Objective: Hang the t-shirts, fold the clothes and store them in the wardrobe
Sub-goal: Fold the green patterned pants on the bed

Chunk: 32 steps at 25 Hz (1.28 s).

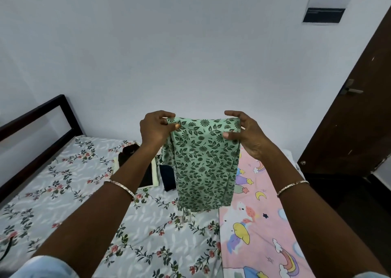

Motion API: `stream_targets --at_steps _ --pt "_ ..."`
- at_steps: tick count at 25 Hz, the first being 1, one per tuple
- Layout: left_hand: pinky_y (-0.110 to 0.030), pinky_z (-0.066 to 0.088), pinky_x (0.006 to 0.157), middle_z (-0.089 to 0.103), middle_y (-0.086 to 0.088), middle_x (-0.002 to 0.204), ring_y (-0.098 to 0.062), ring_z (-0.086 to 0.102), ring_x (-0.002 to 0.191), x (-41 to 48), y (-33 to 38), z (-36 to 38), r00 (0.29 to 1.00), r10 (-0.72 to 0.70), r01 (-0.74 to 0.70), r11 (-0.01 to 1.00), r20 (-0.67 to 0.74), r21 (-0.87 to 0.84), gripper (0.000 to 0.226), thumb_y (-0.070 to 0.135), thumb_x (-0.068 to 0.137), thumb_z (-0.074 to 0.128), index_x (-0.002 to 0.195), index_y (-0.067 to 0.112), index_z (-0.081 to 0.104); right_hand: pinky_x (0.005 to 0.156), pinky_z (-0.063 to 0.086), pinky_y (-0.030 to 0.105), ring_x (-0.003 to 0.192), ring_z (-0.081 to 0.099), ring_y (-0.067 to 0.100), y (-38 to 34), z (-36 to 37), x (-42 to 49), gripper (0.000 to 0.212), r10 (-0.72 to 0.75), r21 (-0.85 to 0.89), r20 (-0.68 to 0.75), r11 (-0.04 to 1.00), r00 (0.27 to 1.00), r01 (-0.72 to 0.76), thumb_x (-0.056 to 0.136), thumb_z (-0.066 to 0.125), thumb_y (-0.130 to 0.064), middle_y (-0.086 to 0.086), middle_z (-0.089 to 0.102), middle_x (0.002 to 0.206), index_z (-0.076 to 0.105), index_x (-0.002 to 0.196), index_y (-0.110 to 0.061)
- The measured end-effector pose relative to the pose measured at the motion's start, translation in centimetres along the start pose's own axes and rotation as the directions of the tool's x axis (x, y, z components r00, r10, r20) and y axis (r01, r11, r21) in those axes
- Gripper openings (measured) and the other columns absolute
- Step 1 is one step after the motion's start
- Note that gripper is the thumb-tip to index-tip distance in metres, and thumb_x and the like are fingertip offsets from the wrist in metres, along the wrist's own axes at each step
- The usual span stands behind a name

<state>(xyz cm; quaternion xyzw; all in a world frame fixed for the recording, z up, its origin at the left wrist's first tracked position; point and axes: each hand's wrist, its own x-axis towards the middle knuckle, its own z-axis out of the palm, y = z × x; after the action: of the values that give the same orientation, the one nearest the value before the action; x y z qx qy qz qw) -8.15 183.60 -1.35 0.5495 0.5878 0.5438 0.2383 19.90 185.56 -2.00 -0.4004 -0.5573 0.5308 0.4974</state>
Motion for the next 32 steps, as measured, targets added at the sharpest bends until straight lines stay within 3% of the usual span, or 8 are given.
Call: stream_targets --at_steps 4,8,12,17,22,24,28,32 --pt "-0.022 0.049 0.063 0.07 0.004 0.068 -0.007 0.065 0.063 -0.6 -0.8 0.6 0.999 0.036 -0.036 0.985 0.004 0.167 0.027 0.027 0.07 0.089 0.095 0.027 0.079 0.069 0.056 0.034 0.075 0.067 0.024 0.9 -1.3 -0.6 0.033 -0.088 -0.286 -0.187 0.958 0.978 0.032 0.072 0.087 -0.004 0.019 0.071 0.087 0.075 0.101 -0.012" --pt "-0.022 0.05 0.068 0.066 0.011 0.069 -0.004 0.066 0.071 -1.6 -1.5 1.2 0.996 0.057 -0.076 0.957 0.075 0.28 0.031 0.032 0.067 0.09 0.095 0.025 0.079 0.077 0.06 0.037 0.081 0.074 0.024 2.1 -2.3 -2.2 0.026 -0.098 -0.382 -0.27 0.924 0.958 -0.013 0.07 0.09 -0.013 0.009 0.078 0.087 0.079 0.093 -0.015" --pt "-0.032 0.057 0.071 0.069 0.007 0.069 -0.009 0.068 0.068 -2.0 -3.0 1.5 0.963 0.039 -0.112 0.957 0.267 0.267 0.029 0.033 0.066 0.091 0.091 0.025 0.078 0.071 0.055 0.029 0.073 0.071 0.016 3.1 -2.8 -4.5 0.024 -0.031 -0.417 -0.324 0.902 0.946 -0.113 0.07 0.089 -0.011 0.008 0.077 0.081 0.078 0.091 -0.008" --pt "-0.043 0.061 0.071 0.073 0.004 0.066 -0.01 0.071 0.062 -3.1 -4.5 1.5 0.904 -0.005 -0.1 0.97 0.428 0.224 0.024 0.034 0.066 0.09 0.086 0.024 0.079 0.071 0.053 0.033 0.066 0.067 0.015 4.0 -3.7 -7.9 0.016 0.052 -0.527 -0.313 0.821 0.948 -0.219 0.071 0.09 -0.019 0.004 0.075 0.069 0.077 0.08 -0.017" --pt "-0.041 0.061 0.07 0.071 0.005 0.059 -0.008 0.07 0.055 -2.2 -4.1 2.9 0.824 -0.057 -0.143 0.941 0.564 0.306 0.023 0.045 0.067 0.087 0.073 0.026 0.075 0.081 0.048 0.034 0.074 0.069 0.016 3.3 -5.9 -9.5 0.015 0.161 -0.563 -0.238 0.781 0.958 -0.271 0.074 0.088 -0.022 0.009 0.076 0.073 0.076 0.08 -0.014" --pt "-0.04 0.06 0.07 0.071 0.007 0.059 -0.009 0.069 0.057 -0.6 -3.9 4.6 0.793 -0.09 -0.18 0.91 0.602 0.372 0.025 0.051 0.067 0.085 0.071 0.028 0.075 0.081 0.046 0.032 0.074 0.068 0.015 3.6 -7.1 -8.4 0.018 0.183 -0.548 -0.241 0.785 0.953 -0.289 0.073 0.088 -0.022 0.01 0.076 0.074 0.077 0.082 -0.012" --pt "-0.034 0.06 0.07 0.07 0.009 0.057 -0.008 0.068 0.052 2.9 -5.5 11.0 0.77 -0.154 -0.169 0.887 0.619 0.43 0.023 0.047 0.075 0.082 0.073 0.026 0.074 0.061 0.046 0.021 0.061 0.064 0.004 7.2 -11.3 -3.6 0.023 0.215 -0.531 -0.344 0.759 0.914 -0.378 0.069 0.091 -0.025 0.005 0.075 0.07 0.077 0.081 -0.011" --pt "-0.032 0.06 0.073 0.07 0.009 0.057 -0.001 0.068 0.051 6.2 -10.6 20.2 0.765 -0.246 -0.09 0.874 0.595 0.477 0.022 0.043 0.08 0.079 0.074 0.023 0.072 0.073 0.051 0.034 0.071 0.066 0.015 14.5 -16.3 2.6 0.023 0.252 -0.506 -0.43 0.728 0.867 -0.462 0.066 0.092 -0.028 0.005 0.074 0.073 0.078 0.078 -0.015"
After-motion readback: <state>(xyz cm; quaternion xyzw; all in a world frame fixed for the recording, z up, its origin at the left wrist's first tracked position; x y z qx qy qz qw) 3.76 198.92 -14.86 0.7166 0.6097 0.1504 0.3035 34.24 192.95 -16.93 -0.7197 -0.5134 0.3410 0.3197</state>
